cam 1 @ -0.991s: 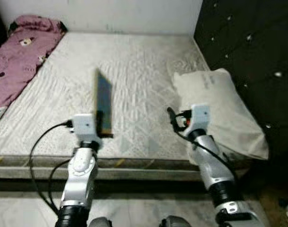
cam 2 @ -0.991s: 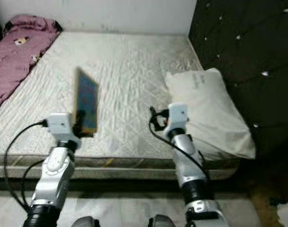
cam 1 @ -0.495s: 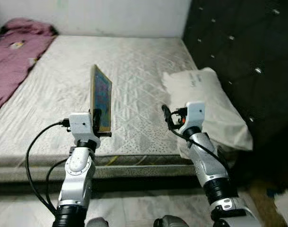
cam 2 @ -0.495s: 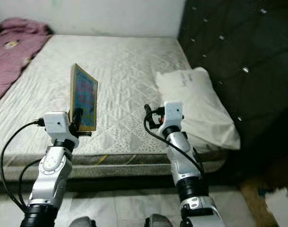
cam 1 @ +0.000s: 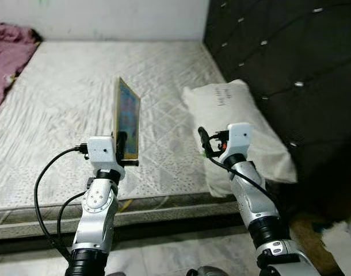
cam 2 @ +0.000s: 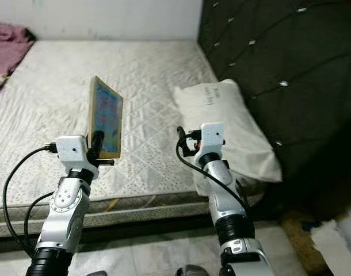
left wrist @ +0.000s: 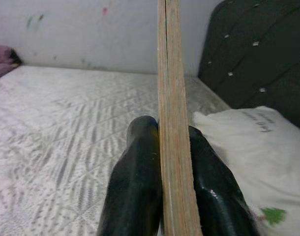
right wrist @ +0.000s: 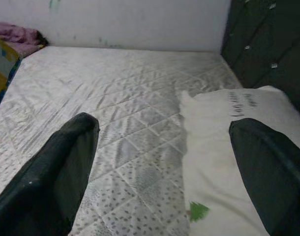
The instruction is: Clean up the room
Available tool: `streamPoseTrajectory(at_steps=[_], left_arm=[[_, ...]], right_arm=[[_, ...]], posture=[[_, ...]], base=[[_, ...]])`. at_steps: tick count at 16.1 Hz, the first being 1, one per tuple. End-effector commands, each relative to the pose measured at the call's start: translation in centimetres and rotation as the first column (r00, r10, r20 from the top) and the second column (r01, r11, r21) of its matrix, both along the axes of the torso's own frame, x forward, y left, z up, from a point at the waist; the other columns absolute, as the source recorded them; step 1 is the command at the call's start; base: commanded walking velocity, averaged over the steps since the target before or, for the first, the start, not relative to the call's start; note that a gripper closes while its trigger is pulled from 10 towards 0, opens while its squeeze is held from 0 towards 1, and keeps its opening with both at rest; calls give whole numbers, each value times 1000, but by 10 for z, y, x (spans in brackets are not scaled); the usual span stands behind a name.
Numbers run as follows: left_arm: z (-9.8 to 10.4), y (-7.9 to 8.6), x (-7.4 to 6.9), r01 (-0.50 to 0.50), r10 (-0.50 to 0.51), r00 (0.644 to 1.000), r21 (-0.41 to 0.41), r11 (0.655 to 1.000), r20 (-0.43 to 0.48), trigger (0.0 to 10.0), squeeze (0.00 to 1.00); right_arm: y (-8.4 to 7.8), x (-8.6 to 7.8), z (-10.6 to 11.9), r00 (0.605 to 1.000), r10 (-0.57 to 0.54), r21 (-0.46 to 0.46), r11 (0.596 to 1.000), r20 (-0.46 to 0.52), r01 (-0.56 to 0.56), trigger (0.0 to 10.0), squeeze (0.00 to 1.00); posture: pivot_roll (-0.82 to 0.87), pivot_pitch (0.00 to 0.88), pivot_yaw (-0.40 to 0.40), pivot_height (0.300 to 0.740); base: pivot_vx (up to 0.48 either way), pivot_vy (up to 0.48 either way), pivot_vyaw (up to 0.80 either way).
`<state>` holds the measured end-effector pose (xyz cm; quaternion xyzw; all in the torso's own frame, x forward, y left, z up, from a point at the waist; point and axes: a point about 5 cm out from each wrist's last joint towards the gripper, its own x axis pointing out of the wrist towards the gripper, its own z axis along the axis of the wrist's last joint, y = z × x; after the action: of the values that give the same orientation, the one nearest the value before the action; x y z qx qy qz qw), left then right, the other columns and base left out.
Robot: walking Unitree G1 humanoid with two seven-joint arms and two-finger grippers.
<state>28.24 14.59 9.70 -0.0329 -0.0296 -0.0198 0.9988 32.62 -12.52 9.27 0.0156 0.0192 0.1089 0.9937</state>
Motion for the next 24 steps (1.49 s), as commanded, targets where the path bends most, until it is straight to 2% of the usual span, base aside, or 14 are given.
streamPoseTrajectory(at_steps=[1,14,17,20,22,23,24], left_arm=[[10,1,4,4,-4,999,-1,1000,51,10000,0],[11,0,4,9,-9,999,1,1000,53,10000,0],[10,1,4,1,-1,999,5,1000,43,10000,0],[7,0,6,-20,20,1000,33,999,22,10000,0],[5,3,7,-43,43,999,19,999,4,10000,0],[5,4,7,-57,57,998,35,998,-2,10000,0],[5,9,6,-104,107,994,113,988,-14,10000,0]], right_arm=[[0,3,4,1000,1,-4,1000,15,-1,10000,0],[0,4,4,1000,-2,-5,1000,15,2,10000,0],[0,4,4,1000,-5,-3,1000,15,5,10000,0],[-1,4,4,1000,-7,-2,1000,15,7,10000,0],[-1,4,4,1000,-10,-1,1000,15,10,10000,0],[-2,4,3,1000,-12,0,1000,14,12,10000,0],[-2,4,3,1000,-16,2,1000,14,16,10000,0]], posture=[[-49,0,-34,740],[-49,0,-35,740],[-49,0,-35,740],[-49,0,-35,740],[-50,0,-34,740],[-49,0,-34,740],[-50,0,-33,740]], base=[[292,0,0],[305,0,0],[314,0,-592],[0,0,0],[0,0,0],[0,0,0],[0,0,-800]])
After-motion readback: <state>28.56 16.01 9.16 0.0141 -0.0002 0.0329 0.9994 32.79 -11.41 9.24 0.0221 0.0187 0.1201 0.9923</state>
